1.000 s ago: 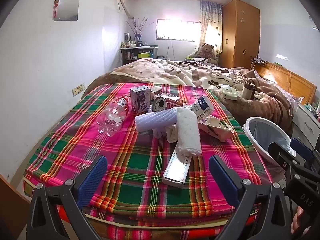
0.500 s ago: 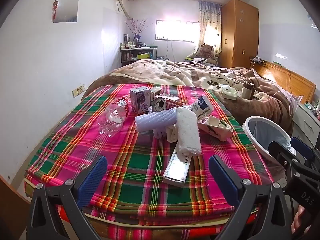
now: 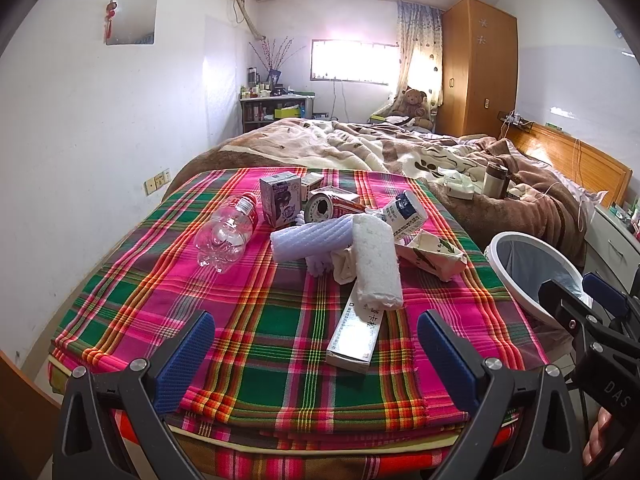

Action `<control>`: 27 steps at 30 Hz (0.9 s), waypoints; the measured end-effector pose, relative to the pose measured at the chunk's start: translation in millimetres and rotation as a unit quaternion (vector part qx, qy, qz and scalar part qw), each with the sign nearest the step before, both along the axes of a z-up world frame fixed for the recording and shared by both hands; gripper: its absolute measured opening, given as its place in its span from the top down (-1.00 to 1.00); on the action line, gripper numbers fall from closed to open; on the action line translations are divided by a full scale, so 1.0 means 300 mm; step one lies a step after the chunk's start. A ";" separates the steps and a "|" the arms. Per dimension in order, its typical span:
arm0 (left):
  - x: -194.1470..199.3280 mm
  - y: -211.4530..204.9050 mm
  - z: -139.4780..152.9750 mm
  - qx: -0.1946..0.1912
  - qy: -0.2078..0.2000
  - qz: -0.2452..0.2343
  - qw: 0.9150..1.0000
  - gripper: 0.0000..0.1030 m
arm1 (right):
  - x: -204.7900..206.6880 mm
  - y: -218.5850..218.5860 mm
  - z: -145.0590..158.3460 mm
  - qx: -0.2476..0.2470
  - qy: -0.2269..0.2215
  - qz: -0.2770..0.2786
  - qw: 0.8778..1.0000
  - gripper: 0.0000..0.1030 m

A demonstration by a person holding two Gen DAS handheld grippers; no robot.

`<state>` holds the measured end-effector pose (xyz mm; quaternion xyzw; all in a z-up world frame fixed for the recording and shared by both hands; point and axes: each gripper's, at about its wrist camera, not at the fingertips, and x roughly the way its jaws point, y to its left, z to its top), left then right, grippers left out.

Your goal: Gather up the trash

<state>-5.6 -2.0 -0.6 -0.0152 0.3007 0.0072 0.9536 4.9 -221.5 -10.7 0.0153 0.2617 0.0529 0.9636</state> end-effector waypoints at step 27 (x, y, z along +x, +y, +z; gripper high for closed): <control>-0.002 0.002 -0.006 0.000 0.002 -0.005 1.000 -0.99 | 0.001 0.000 0.007 -0.001 -0.003 -0.002 1.000 -0.65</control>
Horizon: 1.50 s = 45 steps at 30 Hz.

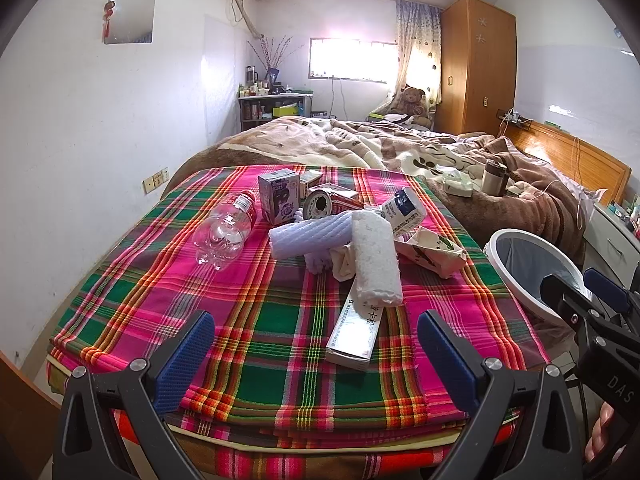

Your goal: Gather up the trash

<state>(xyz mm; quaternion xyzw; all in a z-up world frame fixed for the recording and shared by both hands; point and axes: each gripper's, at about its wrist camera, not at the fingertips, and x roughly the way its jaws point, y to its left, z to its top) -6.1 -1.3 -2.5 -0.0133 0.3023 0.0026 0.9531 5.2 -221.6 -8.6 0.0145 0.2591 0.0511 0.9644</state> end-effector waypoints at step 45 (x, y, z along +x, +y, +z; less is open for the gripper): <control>0.116 0.015 -0.121 -0.039 0.056 -0.049 0.996 -0.86 | 0.125 -0.029 -0.017 -0.024 -0.012 0.000 1.000 -0.65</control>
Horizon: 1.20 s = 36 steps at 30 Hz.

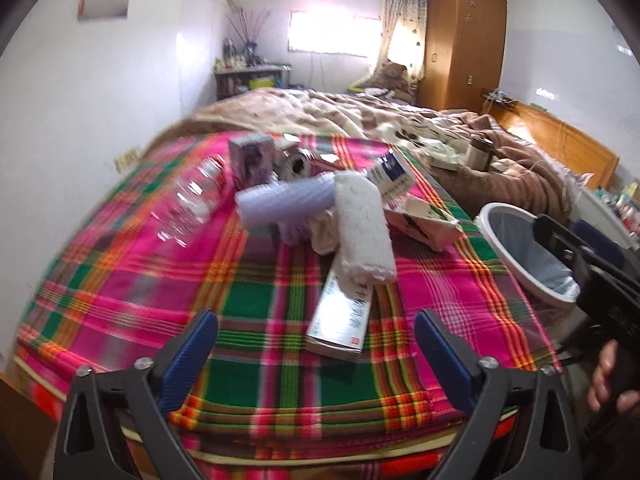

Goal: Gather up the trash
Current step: 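Grasp the white ointment box with the left tool while the right tool grasps the beige crumpled bag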

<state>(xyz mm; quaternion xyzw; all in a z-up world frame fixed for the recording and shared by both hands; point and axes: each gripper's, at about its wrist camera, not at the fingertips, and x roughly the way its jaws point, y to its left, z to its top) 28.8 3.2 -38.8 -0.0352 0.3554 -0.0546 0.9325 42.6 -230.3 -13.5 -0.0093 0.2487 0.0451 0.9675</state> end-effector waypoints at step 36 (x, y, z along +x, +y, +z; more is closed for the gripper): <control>0.284 -0.044 -0.143 0.026 0.075 -0.055 0.995 -0.11 | 0.350 0.105 -0.187 -0.006 0.201 0.118 0.972 0.00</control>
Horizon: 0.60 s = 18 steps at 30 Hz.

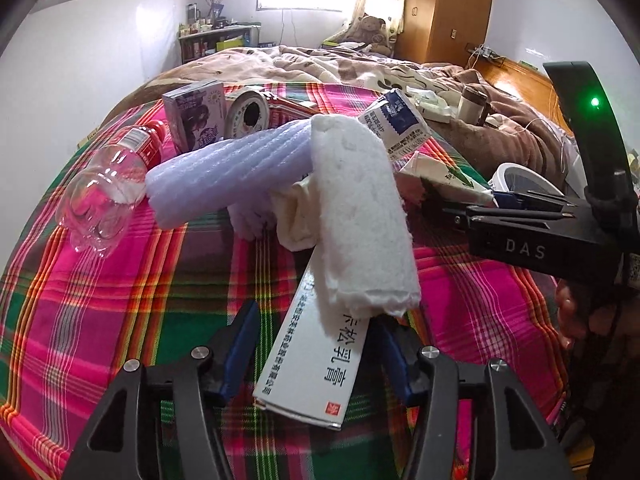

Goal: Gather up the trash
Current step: 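Grasp the white ointment box with the left tool while the right tool grasps the beige crumpled bag, then carry the box and bag in both tools over the white trash bin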

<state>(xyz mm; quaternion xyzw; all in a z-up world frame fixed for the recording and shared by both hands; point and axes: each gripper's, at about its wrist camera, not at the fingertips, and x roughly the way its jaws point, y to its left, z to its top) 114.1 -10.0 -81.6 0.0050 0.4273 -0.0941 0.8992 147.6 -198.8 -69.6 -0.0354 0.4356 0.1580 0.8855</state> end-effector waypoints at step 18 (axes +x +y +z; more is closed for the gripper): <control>-0.113 -0.001 0.034 -0.044 -0.010 -0.010 0.999 0.30 | -0.118 -0.044 0.032 0.033 -0.045 -0.022 0.998 0.21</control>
